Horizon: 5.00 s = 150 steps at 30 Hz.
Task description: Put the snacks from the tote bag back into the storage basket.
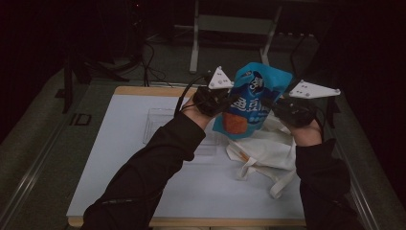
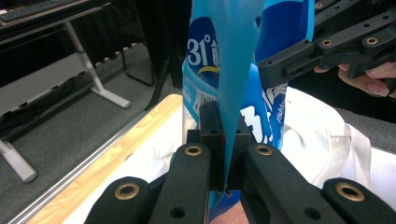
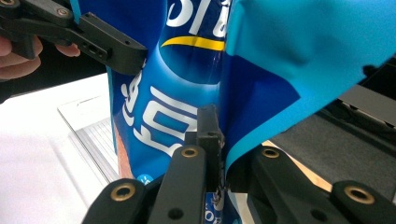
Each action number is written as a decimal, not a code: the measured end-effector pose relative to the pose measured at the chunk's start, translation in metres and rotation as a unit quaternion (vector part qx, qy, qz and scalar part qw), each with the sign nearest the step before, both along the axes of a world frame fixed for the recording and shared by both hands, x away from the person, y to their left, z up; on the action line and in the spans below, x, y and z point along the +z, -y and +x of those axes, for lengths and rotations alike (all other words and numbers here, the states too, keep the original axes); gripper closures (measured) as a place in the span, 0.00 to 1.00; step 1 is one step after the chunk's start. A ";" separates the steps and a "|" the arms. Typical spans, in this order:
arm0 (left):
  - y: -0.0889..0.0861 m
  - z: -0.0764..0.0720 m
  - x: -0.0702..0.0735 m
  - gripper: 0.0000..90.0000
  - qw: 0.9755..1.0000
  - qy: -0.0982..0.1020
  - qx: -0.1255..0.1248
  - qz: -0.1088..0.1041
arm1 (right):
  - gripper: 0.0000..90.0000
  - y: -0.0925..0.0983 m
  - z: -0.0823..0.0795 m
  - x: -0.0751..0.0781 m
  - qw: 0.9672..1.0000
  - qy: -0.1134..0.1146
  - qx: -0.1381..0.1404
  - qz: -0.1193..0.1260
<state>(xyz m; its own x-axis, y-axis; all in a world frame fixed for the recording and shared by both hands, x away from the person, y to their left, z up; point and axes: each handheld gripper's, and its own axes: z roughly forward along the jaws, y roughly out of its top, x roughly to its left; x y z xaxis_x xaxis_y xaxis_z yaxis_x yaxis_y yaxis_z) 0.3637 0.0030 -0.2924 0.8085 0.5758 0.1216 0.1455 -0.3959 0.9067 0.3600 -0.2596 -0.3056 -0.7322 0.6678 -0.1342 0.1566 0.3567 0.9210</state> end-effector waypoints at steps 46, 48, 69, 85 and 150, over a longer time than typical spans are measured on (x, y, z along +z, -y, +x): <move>-0.122 -0.011 -0.010 1.00 0.998 0.013 0.052 -0.011 | 0.97 -0.123 0.018 -0.002 0.998 0.008 0.065 -0.008; -0.128 -0.009 -0.011 1.00 0.999 0.011 0.052 -0.010 | 0.97 -0.130 0.019 -0.004 0.998 0.008 0.066 -0.011; -0.152 0.020 -0.065 1.00 0.998 -0.016 0.043 -0.046 | 0.97 -0.157 0.039 -0.044 0.998 -0.021 0.052 -0.028; -0.152 0.023 -0.096 1.00 0.997 -0.046 0.036 -0.051 | 0.98 -0.158 0.039 -0.075 0.997 -0.051 0.049 -0.031; -0.171 -0.003 -0.145 0.02 0.991 -0.113 0.067 -0.041 | 0.16 -0.135 0.024 -0.110 0.995 -0.068 0.076 0.008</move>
<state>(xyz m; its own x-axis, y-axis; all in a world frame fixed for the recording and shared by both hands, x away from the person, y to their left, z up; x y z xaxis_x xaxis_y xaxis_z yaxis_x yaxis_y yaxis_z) 0.3605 0.1736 -0.4375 0.7255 0.6802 -0.1043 0.3941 -0.2864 0.8733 0.3843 -0.1246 -0.4153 -0.8355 0.5492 -0.0173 0.2257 0.3717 0.9005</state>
